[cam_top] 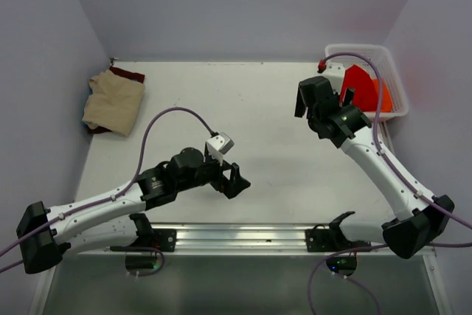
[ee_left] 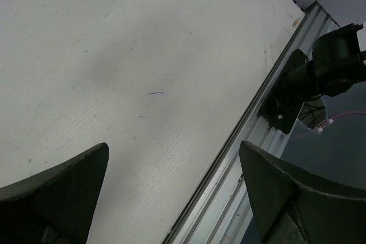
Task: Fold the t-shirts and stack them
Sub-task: Grab crumpled tshirt from bin with the right arm
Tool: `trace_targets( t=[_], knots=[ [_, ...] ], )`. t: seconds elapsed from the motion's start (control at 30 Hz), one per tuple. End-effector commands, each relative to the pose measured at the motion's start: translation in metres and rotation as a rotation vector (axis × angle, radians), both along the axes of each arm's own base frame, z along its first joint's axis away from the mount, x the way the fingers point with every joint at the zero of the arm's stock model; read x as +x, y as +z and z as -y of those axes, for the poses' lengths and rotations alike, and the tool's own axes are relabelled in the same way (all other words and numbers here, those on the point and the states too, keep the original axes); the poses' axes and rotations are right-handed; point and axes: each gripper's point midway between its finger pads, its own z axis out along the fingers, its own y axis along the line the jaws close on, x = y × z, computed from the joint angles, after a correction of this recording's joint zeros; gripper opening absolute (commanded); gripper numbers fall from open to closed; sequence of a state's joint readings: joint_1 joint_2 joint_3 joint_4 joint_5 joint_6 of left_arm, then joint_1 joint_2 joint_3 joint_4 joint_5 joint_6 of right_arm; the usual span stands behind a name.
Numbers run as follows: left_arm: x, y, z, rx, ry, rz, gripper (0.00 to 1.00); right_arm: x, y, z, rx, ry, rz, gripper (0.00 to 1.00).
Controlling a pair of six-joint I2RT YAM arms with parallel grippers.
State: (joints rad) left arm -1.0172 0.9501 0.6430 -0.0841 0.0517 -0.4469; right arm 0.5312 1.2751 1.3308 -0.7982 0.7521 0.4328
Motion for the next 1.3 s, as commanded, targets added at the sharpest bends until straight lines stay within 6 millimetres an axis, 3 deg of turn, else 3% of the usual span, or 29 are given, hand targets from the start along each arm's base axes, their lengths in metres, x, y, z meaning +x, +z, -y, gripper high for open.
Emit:
trace_targets(
  t=[0.0,0.13,0.2,0.23,0.27,0.3,0.33,0.37,0.4,0.43,0.47,0.5,0.53,0.57,0.6,0.7,0.73,0.77,0.83,0.87,0.97,1.0,1.07,1.1,1.13,1.27],
  knots=[
    [0.006,0.008,0.003,-0.026,0.026,0.016,1.00,0.010,0.020,-0.003,0.034,0.022,0.065,0.99],
    [0.007,0.005,0.005,-0.017,0.025,0.010,1.00,0.027,0.011,-0.009,-0.002,0.043,0.031,0.99],
    [0.007,0.005,0.006,-0.018,0.027,0.010,1.00,0.045,0.006,0.008,0.038,-0.027,0.032,0.99],
    [0.007,0.006,0.006,-0.020,0.026,0.007,1.00,0.059,-0.016,0.004,0.092,-0.014,-0.039,0.99],
    [0.007,0.005,0.006,-0.022,0.029,0.002,1.00,0.073,-0.026,0.030,0.128,-0.093,-0.066,0.99],
    [0.007,0.005,0.006,-0.021,0.030,-0.004,1.00,0.089,-0.018,0.038,0.188,-0.139,-0.041,0.99],
    [0.006,0.005,0.005,-0.023,0.032,-0.007,1.00,0.105,-0.045,0.044,0.199,-0.169,-0.114,0.99],
    [0.005,0.006,0.004,-0.026,0.036,-0.016,1.00,0.116,-0.048,0.063,0.205,-0.230,-0.112,0.99],
    [0.004,0.004,0.002,-0.023,0.041,-0.023,1.00,0.134,-0.030,0.070,0.228,-0.262,-0.060,0.99],
    [0.003,0.006,-0.001,-0.030,0.047,-0.023,1.00,0.142,-0.035,0.077,0.231,-0.288,-0.078,0.99],
    [0.002,0.006,-0.003,-0.035,0.053,-0.029,1.00,0.156,-0.055,0.090,0.227,-0.327,-0.120,0.99],
    [0.001,0.005,-0.006,-0.036,0.061,-0.032,1.00,0.174,-0.035,0.095,0.248,-0.342,-0.065,0.99],
    [-0.001,0.006,-0.010,-0.047,0.068,-0.030,1.00,0.179,-0.038,0.101,0.245,-0.356,-0.084,0.99],
    [-0.003,0.004,-0.013,-0.052,0.073,-0.042,1.00,0.190,-0.059,0.109,0.236,-0.374,-0.128,0.99],
    [0.000,0.002,-0.019,-0.046,0.106,-0.038,1.00,0.203,-0.040,0.112,0.241,-0.367,-0.084,0.99],
    [-0.004,-0.001,-0.031,-0.065,0.140,-0.052,1.00,0.217,-0.053,0.124,0.241,-0.379,-0.106,0.99],
    [-0.006,-0.002,-0.035,-0.073,0.147,-0.051,1.00,0.220,-0.058,0.122,0.247,-0.376,-0.114,0.99],
    [-0.007,-0.003,-0.037,-0.079,0.155,-0.060,1.00,0.218,-0.063,0.147,0.260,-0.429,-0.114,0.99],
    [-0.007,-0.007,-0.042,-0.070,0.175,-0.065,1.00,0.217,-0.084,0.157,0.290,-0.468,-0.150,0.99],
    [-0.007,-0.008,-0.045,-0.065,0.186,-0.070,1.00,0.211,-0.100,0.173,0.299,-0.525,-0.175,0.99],
    [-0.007,-0.009,-0.048,-0.067,0.197,-0.072,1.00,0.198,-0.116,0.183,0.282,-0.589,-0.205,0.99],
    [-0.006,-0.011,-0.048,-0.067,0.200,-0.074,1.00,0.188,-0.132,0.185,0.277,-0.617,-0.237,0.99],
    [-0.007,-0.012,-0.048,-0.067,0.201,-0.078,1.00,0.183,-0.132,0.189,0.281,-0.641,-0.214,0.99],
    [-0.007,-0.013,-0.048,-0.067,0.202,-0.080,1.00,0.176,-0.146,0.187,0.290,-0.641,-0.246,0.99],
    [-0.007,-0.014,-0.047,-0.065,0.201,-0.083,1.00,0.178,-0.145,0.186,0.308,-0.630,-0.228,0.99],
    [-0.007,-0.017,-0.047,-0.062,0.207,-0.097,1.00,0.181,-0.173,0.168,0.435,-0.553,-0.308,0.99]
  ],
)
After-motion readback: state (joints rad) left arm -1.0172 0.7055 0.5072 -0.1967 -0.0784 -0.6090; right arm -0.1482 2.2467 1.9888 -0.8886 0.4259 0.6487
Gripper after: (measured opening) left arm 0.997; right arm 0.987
